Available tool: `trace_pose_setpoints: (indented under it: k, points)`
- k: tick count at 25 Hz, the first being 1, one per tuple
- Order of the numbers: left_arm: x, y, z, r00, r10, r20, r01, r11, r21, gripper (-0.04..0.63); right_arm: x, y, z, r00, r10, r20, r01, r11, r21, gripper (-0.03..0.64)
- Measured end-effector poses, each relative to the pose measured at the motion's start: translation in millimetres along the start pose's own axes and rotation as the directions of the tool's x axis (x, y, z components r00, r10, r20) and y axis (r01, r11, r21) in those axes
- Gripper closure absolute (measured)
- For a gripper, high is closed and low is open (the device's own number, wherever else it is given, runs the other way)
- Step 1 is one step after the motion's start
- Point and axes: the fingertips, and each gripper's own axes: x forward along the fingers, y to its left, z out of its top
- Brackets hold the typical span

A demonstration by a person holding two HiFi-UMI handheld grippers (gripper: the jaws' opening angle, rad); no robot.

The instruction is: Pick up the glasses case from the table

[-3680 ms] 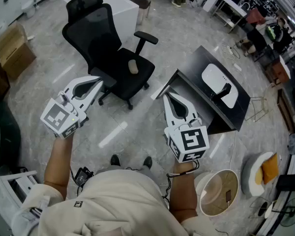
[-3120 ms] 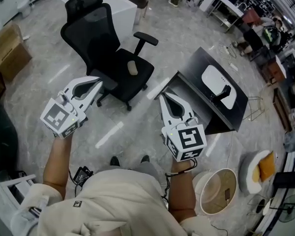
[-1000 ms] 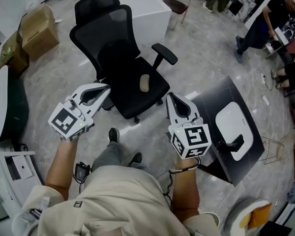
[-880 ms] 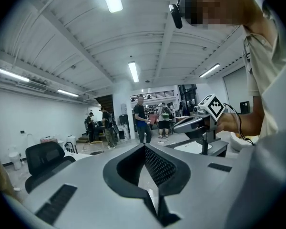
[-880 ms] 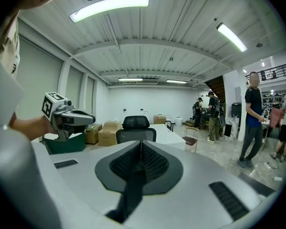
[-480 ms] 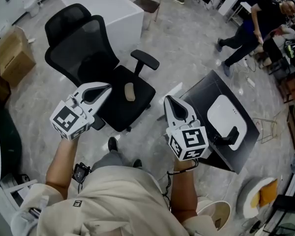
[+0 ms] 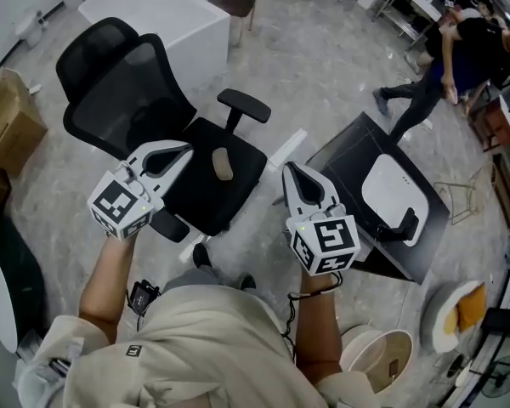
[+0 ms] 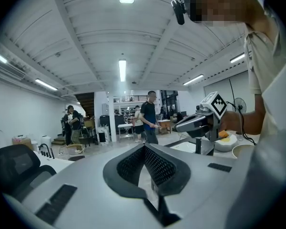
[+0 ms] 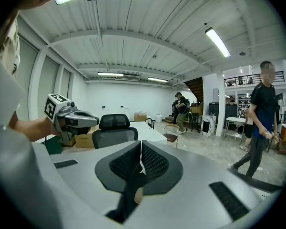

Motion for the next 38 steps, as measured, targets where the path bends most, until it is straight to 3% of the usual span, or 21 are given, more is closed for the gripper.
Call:
trace_pose_setpoints:
  k: [11,19,30,38]
  points:
    - [-8.4,41.4,-16.5,0.998,-0.054,0.02,0.054,0.999,-0.005,0.581,25.9,22.0,12.1,0.998,-0.064,-0.005,0.064,0.998,-0.024,0.594]
    - [-11.3,58.5,-25.2,0.999,-0.038,0.027,0.039,0.999,-0.036,0.581,42.0,29.9,16.1,0.999,-0.045,-0.013,0.044,0.998,-0.049,0.594]
    - [3.0,86.6,-40.1,0.996,0.082,-0.041,-0.084,0.994,-0.074,0.581,100.3,11.2,13.1,0.994,0.108,-0.028,-0.109,0.993,-0.049,0.594]
    - [43.2,104.5,-49.2,0.985,0.149,-0.087,-0.157,0.984,-0.088,0.581,139.0,-31.5,13.2,0.981,0.187,-0.042,-0.189,0.981,-0.049,0.594]
